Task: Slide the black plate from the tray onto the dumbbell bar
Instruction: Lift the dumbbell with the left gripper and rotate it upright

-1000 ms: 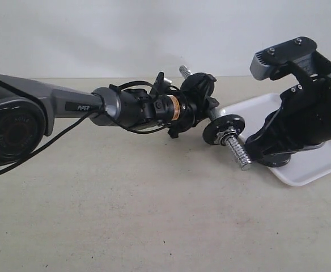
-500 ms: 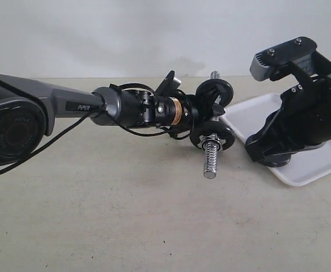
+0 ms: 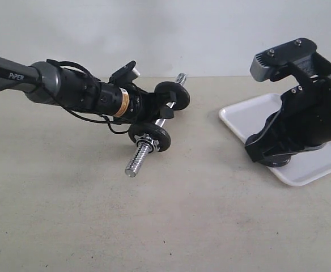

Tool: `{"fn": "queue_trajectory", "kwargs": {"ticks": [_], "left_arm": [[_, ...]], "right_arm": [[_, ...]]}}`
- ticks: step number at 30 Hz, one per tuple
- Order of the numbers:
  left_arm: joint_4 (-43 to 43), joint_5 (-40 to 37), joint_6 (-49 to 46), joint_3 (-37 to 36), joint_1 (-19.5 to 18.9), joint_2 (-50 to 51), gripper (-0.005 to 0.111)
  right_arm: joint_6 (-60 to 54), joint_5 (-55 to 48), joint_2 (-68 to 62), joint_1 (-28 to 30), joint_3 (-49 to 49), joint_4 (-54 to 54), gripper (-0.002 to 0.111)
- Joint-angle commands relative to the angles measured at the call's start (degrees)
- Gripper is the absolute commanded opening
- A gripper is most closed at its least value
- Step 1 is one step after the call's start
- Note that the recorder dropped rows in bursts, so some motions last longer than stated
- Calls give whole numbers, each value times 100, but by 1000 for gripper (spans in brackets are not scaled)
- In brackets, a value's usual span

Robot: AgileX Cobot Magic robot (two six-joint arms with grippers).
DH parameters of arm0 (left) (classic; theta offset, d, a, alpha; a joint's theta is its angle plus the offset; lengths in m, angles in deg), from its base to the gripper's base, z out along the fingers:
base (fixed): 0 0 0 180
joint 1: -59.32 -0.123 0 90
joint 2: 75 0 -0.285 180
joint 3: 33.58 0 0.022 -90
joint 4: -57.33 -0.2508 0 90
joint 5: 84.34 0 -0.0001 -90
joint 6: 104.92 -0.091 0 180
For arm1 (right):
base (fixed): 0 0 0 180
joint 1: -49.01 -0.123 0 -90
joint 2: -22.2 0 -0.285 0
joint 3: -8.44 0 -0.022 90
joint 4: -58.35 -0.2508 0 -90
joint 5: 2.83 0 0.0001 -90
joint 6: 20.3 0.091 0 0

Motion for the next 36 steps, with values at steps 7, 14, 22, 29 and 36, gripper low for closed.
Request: {"fn": "queue_trajectory", "kwargs": {"ticks": [7, 14, 22, 29, 36], "left_arm": [[-865, 570, -8, -254, -68, -567, 4], [-865, 1097, -8, -254, -68, -655, 4], [-865, 980, -8, -254, -68, -857, 4], [-865, 492, -8, -403, -68, -1236, 4], [-865, -493, -71, -1070, -68, -1670, 4]], "right_arm": [[15, -63, -3, 4, -34, 58, 0], [15, -215, -3, 4, -34, 58, 0], [15, -214, -3, 4, -34, 58, 0], [15, -267, -3, 4, -34, 58, 0], [15, -267, -3, 4, -34, 58, 0]]}}
